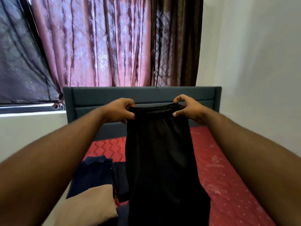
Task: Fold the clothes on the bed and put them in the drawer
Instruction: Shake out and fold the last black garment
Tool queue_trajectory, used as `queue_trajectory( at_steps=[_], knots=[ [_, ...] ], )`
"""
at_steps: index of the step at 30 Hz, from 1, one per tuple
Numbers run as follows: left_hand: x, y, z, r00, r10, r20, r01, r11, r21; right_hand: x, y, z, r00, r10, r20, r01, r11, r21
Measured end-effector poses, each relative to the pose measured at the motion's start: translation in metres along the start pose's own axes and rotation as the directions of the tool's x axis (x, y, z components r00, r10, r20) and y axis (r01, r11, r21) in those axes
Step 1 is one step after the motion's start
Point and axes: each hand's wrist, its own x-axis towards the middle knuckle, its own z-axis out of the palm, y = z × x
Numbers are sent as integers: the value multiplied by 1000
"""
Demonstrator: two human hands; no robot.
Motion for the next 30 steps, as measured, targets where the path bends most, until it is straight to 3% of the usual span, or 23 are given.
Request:
queue_trajectory(
  at_steps=[3,5,8,11,15,16,17,19,23,27,30],
  knots=[
    [5,-23,21,974,-23,-226,-32,971,-236,19,16,17,978,-64,-199,73,997,40],
    [7,-29,20,933,-49,-356,-100,917,-387,26,8,18,965,-72,-254,117,979,165],
    [3,-31,16,874,-38,-485,-243,830,-503,14,-15,19,960,-136,-243,221,904,366],
    [-20,-31,23,844,-12,-536,-338,764,-549,-20,-28,24,961,-215,-175,270,870,413],
    [-82,-52,71,838,39,-544,-358,791,-496,-83,-2,48,972,-215,-90,232,856,462],
    [-91,-62,86,865,31,-502,-320,803,-502,-89,6,54,976,-214,-47,213,871,444],
    [-144,-91,131,904,-88,-418,-174,819,-547,-124,45,88,987,-155,51,124,913,389],
    [-177,-105,163,889,-129,-438,-130,848,-514,-150,70,97,992,-116,57,92,945,313],
    [-267,-150,248,909,-214,-358,33,893,-449,-220,143,146,973,57,223,-115,959,259],
    [-310,-168,293,912,-321,-255,154,845,-512,-254,183,169,948,209,242,-277,916,292],
    [-289,-185,292,900,-365,-238,192,823,-535,-233,195,174,939,246,240,-309,910,277]
  ],
)
